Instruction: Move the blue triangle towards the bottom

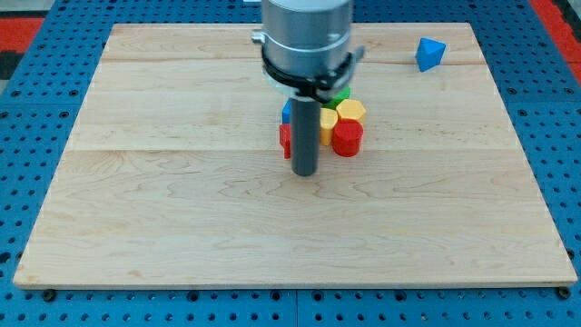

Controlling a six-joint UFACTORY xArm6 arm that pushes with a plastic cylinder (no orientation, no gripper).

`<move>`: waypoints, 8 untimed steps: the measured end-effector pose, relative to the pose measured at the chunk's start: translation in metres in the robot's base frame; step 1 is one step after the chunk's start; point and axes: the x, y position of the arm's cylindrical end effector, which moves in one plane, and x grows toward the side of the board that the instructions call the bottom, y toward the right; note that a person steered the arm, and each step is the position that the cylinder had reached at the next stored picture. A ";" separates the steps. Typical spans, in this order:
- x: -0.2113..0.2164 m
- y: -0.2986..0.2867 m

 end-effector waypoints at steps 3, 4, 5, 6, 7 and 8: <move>-0.114 0.167; -0.193 0.215; -0.255 0.221; -0.253 0.132; -0.214 0.133; -0.250 0.114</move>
